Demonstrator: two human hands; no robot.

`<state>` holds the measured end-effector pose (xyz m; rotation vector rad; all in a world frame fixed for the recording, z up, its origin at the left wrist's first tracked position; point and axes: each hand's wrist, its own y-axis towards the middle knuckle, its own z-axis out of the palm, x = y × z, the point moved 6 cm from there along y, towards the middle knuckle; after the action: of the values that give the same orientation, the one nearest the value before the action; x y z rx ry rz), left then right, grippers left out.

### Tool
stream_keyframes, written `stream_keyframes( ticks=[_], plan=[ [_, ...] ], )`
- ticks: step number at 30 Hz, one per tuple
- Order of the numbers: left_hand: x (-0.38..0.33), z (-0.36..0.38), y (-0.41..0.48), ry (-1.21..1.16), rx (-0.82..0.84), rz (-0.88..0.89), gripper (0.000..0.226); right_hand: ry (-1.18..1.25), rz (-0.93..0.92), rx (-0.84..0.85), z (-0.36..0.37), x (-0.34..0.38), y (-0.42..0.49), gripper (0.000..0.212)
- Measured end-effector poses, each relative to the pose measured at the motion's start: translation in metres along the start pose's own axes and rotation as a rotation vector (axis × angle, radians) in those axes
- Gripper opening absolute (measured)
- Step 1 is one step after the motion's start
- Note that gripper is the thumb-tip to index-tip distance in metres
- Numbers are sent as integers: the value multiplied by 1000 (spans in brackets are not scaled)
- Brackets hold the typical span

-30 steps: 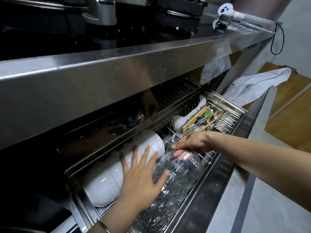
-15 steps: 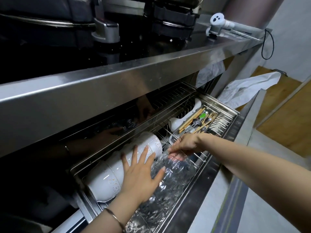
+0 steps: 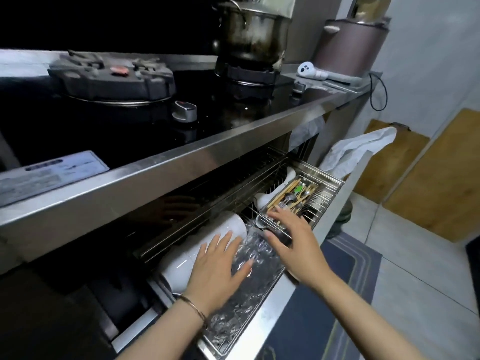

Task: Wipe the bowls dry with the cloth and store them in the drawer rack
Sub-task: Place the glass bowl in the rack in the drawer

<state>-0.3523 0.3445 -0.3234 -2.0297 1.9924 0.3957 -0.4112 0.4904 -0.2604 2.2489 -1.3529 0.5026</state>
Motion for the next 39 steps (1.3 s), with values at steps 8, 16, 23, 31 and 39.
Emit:
stream_keyframes(
  ticks=[8,16,23,31,39],
  plan=[
    [-11,-91,-60,312,-254,176,72,332,239,-137,39,39,-111,83],
    [7,-200,-110,610,-534,131,66,546,255,-133,51,76,-131,72],
    [18,-209,-113,592,-524,49,66,525,202,-71,59,87,-109,66],
    [16,-215,-116,508,-597,34,58,554,109,93,69,108,-75,75],
    [15,-214,-115,537,-599,26,60,758,94,191,74,119,-47,81]
  ],
)
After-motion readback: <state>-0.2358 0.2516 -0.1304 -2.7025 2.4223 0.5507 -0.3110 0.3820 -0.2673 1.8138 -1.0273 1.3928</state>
